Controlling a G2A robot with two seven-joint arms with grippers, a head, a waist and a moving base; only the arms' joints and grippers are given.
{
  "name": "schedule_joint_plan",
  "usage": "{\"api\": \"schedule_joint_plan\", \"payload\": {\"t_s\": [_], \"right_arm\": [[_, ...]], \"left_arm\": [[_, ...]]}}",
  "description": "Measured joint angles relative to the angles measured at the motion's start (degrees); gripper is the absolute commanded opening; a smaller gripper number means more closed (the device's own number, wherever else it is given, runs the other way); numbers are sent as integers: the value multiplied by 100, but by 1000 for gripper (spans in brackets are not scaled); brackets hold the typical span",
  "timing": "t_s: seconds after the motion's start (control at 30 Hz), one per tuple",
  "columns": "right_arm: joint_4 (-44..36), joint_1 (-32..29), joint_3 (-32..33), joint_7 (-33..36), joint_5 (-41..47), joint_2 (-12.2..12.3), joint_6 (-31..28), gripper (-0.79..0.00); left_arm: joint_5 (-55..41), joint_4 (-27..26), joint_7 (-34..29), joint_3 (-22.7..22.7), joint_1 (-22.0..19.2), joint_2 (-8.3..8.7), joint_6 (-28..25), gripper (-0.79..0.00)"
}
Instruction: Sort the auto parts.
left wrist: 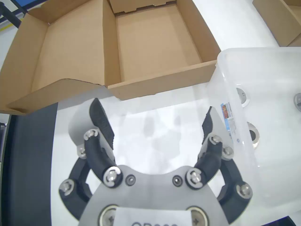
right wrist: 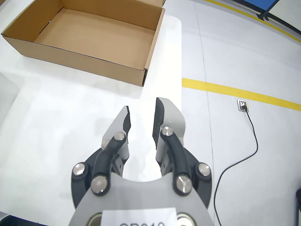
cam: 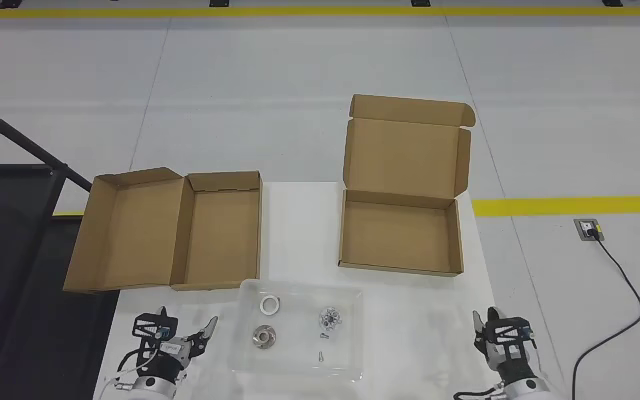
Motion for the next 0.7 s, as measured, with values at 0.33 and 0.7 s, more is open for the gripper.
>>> {"api": "schedule_joint_plan", "payload": {"t_s": [0.33,0.7], "right_arm": [[0,0,0,0,0,0,0,-529],[-304,81,-92,-181,-75,-1,-363,0]], "left_arm": [[0,0,0,0,0,0,0,0],[-315,-309,281,-149,173,-12,-174,0]]}}
